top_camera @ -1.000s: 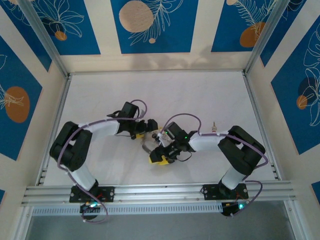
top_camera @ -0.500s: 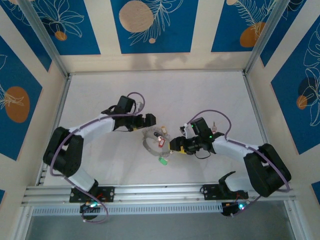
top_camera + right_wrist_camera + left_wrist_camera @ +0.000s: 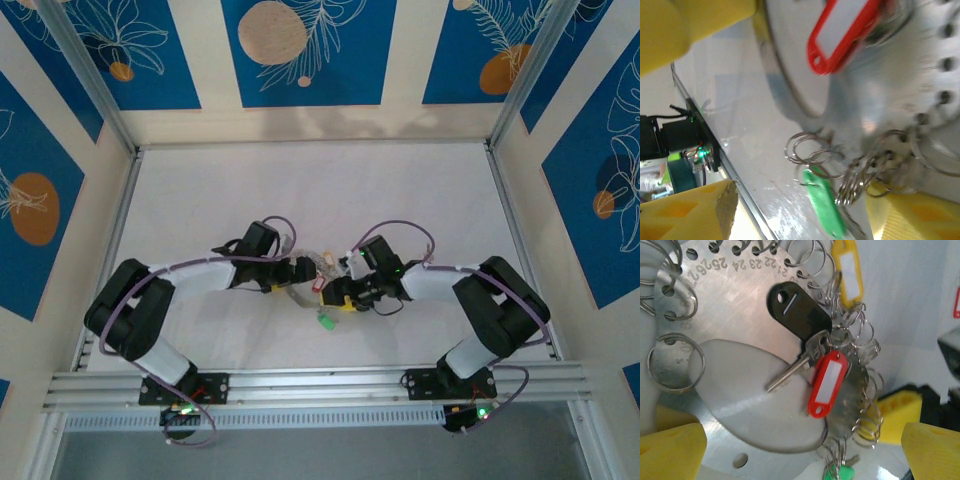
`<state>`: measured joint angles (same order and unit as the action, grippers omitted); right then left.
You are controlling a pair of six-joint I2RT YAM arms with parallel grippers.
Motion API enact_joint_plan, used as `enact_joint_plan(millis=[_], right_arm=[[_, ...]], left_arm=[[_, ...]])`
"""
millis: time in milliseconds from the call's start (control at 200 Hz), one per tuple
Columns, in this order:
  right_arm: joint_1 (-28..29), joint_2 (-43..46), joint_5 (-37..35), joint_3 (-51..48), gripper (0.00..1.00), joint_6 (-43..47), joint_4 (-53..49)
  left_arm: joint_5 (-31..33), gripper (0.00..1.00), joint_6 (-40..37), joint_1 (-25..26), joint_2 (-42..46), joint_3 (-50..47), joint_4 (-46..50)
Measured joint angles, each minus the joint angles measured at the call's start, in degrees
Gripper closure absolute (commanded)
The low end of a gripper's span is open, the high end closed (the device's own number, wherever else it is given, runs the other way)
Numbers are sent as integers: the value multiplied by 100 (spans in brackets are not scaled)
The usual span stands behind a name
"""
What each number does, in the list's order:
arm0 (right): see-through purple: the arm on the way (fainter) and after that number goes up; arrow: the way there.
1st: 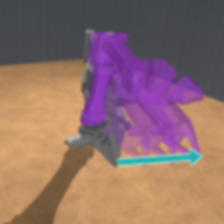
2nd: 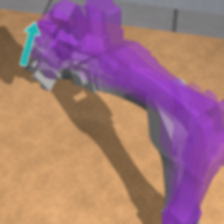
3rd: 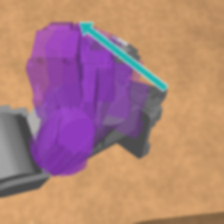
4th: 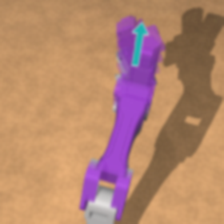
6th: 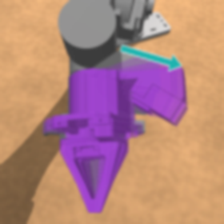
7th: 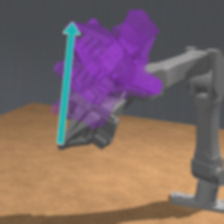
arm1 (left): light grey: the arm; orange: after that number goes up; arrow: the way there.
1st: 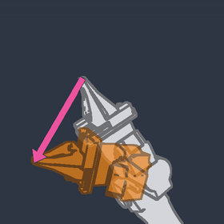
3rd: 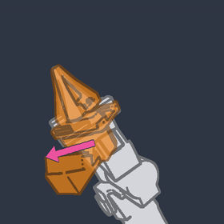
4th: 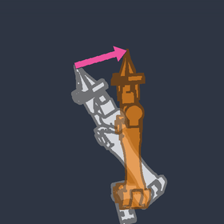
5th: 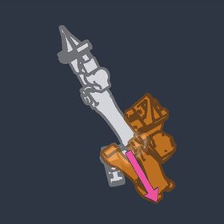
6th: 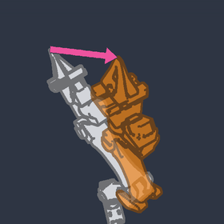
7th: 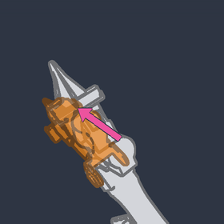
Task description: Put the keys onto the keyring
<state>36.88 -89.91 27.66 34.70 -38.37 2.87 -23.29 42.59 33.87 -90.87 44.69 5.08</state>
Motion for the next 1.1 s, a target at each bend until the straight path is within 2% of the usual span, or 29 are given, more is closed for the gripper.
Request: enact_joint_plan(millis=[150, 360, 470, 705, 860, 1100], right_arm=[[621, -326, 57, 236, 31, -221, 291], [896, -319, 223, 339, 30, -238, 343], [638, 70, 153, 280, 30, -76, 116], [-251, 1139, -688, 138, 31, 428, -632], [-621, 879, -813, 120, 32, 549, -566], [-391, -120, -706, 369, 32, 680, -243]], left_arm=[[125, 0, -42, -83, -328, 282, -70], [175, 0, -125, -319, -798, 789, -238], [195, 0, -260, -426, -988, 1054, -271], [372, 0, -614, -697, -772, 1231, -39], [323, 0, -577, -723, -317, 988, -133], [188, 0, -295, -619, -293, 365, -511]])
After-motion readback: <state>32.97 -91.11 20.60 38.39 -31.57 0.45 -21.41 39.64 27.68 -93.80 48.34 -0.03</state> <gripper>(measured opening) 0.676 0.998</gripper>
